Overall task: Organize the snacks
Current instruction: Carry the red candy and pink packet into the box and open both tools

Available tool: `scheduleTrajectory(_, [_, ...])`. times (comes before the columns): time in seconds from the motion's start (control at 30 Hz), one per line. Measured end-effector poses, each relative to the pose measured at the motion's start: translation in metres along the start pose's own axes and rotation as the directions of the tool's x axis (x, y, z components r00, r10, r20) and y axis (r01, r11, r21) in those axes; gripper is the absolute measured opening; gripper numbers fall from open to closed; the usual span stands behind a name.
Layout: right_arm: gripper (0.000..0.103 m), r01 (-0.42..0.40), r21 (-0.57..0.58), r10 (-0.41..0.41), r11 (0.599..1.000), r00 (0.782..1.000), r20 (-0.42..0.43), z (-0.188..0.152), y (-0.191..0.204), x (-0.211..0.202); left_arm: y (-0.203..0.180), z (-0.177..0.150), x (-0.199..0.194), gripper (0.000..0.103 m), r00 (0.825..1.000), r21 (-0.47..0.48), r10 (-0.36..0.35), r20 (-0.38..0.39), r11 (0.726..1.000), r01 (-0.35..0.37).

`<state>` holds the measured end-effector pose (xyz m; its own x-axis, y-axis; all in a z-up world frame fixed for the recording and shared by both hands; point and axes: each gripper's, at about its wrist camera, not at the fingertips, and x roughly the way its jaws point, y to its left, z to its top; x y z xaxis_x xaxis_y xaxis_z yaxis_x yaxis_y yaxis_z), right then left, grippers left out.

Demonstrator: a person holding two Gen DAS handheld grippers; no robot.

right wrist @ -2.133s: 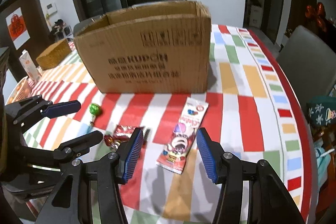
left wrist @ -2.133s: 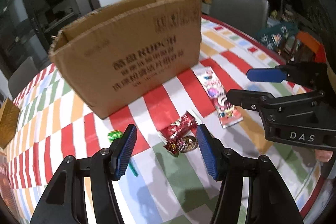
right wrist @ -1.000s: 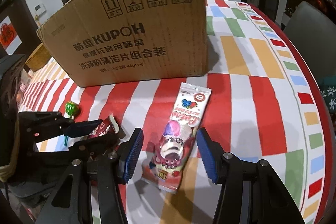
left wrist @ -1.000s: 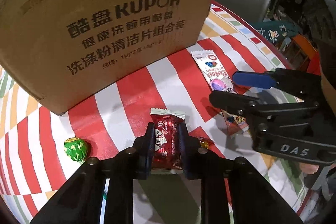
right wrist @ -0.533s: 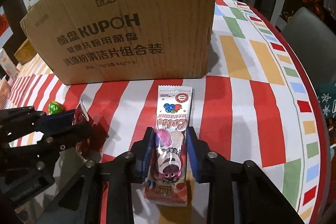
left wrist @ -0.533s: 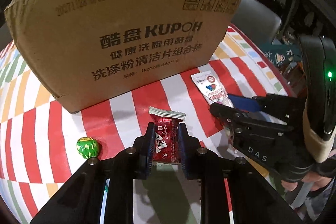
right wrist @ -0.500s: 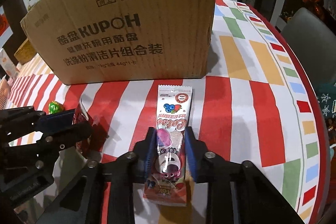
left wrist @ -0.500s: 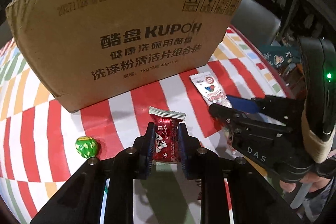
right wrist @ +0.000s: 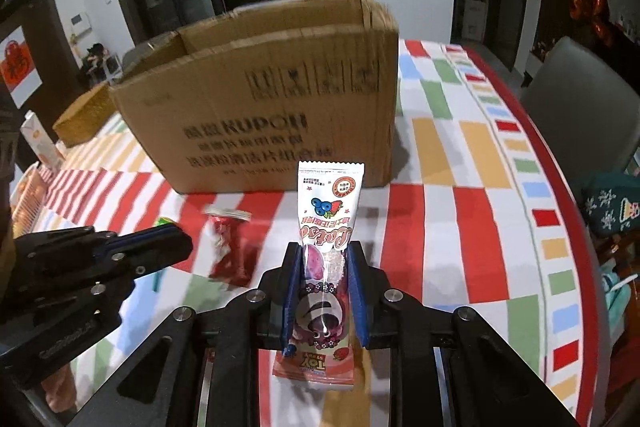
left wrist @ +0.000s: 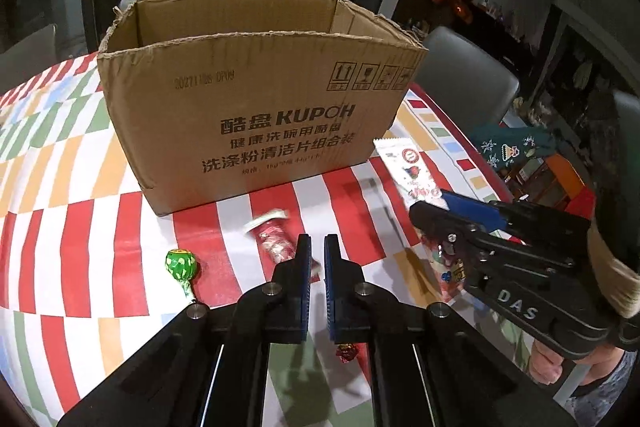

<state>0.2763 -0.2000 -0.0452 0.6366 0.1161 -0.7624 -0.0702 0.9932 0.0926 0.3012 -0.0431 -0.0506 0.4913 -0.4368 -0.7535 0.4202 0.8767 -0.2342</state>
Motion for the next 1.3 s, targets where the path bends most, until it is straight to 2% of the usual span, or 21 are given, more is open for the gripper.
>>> scheduleTrajectory(0.13, [0.024, -0.009, 0.004, 0.009, 1.0, 1.0, 0.014, -0.001, 0.003, -0.009, -0.002, -0.002, 0.005, 0.011, 1.0, 0.019, 0.018, -0.025, 1.0, -0.018])
scheduleTrajectory(0.23, [0.024, -0.021, 0.006, 0.021, 1.0, 1.0, 0.0, -0.003, 0.003, -0.005, 0.003, -0.006, 0.016, 0.03, 0.998, -0.006, 0.044, -0.055, 0.999, -0.044])
scheduleTrajectory(0.37, [0.024, -0.03, 0.0, 0.03, 1.0, 0.999, -0.019, -0.007, 0.002, 0.006, 0.011, -0.011, 0.038, 0.032, 0.99, -0.049, 0.078, -0.118, 0.995, -0.084])
scheduleTrajectory(0.5, [0.024, -0.034, -0.005, 0.033, 0.999, 0.999, -0.027, -0.009, -0.001, 0.015, 0.016, -0.01, 0.057, 0.032, 0.984, -0.094, 0.108, -0.144, 0.988, -0.122])
scheduleTrajectory(0.67, [0.024, -0.038, 0.006, 0.038, 0.999, 0.999, -0.028, -0.009, -0.01, 0.024, 0.014, 0.001, 0.077, 0.034, 0.978, -0.14, 0.135, -0.156, 0.978, -0.157])
scheduleTrajectory(0.83, [0.024, -0.046, 0.021, 0.046, 0.999, 0.999, -0.025, -0.006, -0.019, 0.031, 0.009, 0.006, 0.089, 0.034, 0.973, -0.134, 0.169, -0.157, 0.972, -0.191])
scheduleTrajectory(0.9, [0.024, -0.055, 0.024, 0.055, 0.998, 0.998, -0.026, -0.005, -0.021, 0.033, 0.01, 0.009, 0.089, 0.037, 0.973, -0.147, 0.163, -0.161, 0.971, -0.187])
scheduleTrajectory(0.97, [0.024, -0.057, 0.025, 0.058, 0.998, 0.998, -0.023, -0.004, -0.022, 0.034, 0.012, 0.011, 0.089, 0.049, 0.976, -0.161, 0.154, -0.155, 0.971, -0.179])
scheduleTrajectory(1.0, [0.024, -0.061, 0.028, 0.061, 0.998, 0.998, -0.022, -0.004, -0.023, 0.035, 0.012, 0.012, 0.088, 0.05, 0.977, -0.161, 0.153, -0.15, 0.971, -0.177])
scheduleTrajectory(1.2, [0.024, -0.073, 0.033, 0.074, 0.997, 0.997, -0.02, -0.003, -0.023, 0.038, 0.016, 0.017, 0.093, 0.049, 0.976, -0.172, 0.162, -0.149, 0.967, -0.187])
scheduleTrajectory(1.3, [0.024, -0.071, 0.032, 0.072, 0.997, 0.997, -0.022, -0.003, -0.023, 0.04, 0.015, 0.019, 0.098, 0.037, 0.97, -0.151, 0.194, -0.145, 0.965, -0.215])
